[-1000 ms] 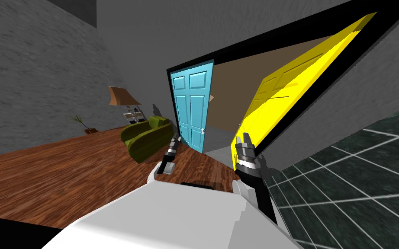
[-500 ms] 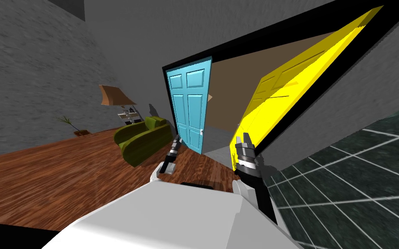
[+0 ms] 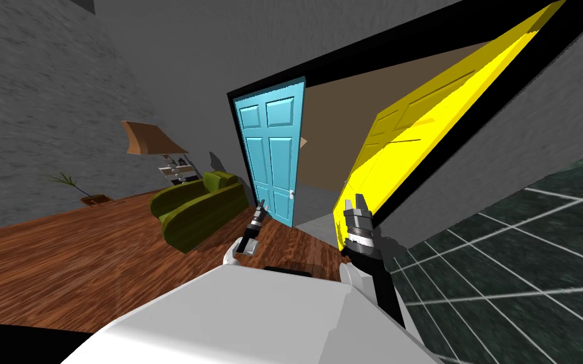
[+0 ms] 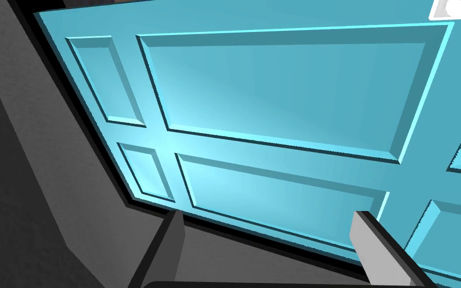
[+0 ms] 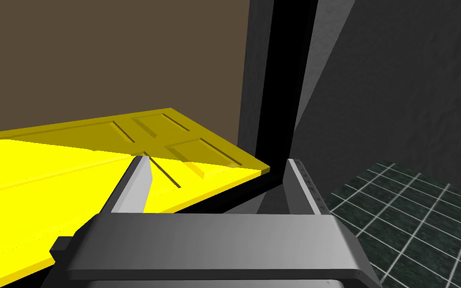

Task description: Push the door open

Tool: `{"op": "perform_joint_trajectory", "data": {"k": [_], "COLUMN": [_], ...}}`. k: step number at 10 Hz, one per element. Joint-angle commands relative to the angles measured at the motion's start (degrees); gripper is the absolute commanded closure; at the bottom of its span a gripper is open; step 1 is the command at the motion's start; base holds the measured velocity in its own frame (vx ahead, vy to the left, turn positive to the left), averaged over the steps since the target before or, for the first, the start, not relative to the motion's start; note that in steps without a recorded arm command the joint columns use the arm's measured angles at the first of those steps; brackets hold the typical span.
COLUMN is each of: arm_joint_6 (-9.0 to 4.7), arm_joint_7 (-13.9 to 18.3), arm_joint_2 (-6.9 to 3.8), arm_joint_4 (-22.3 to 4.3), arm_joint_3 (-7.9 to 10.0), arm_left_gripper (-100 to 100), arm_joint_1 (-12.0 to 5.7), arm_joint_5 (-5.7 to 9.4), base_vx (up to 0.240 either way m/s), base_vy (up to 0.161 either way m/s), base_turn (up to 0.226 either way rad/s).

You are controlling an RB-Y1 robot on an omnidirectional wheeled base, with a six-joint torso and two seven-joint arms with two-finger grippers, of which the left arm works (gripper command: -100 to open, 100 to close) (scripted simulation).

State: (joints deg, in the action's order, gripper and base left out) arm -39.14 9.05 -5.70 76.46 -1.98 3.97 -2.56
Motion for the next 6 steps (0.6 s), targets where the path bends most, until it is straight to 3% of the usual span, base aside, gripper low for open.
{"op": "perform_joint_trajectory", "data": {"k": [1, 6], "arm_joint_6": [-0.33, -2.02], "arm_joint_7": [-0.03, -0.16], "arm_joint_2": [-0.13, -0.47], "arm_joint_4": [-2.56, -10.61], "arm_joint_3": [-0.26, -1.05], "arm_left_gripper": [-100, -100], "arm_joint_1": [-0.86, -3.89], "arm_joint_5": [0.13, 0.58], "base_vx": [0.05, 0.081], "base_vy": [-0.012, -0.005], "base_turn": [-0.046, -0.066]}}
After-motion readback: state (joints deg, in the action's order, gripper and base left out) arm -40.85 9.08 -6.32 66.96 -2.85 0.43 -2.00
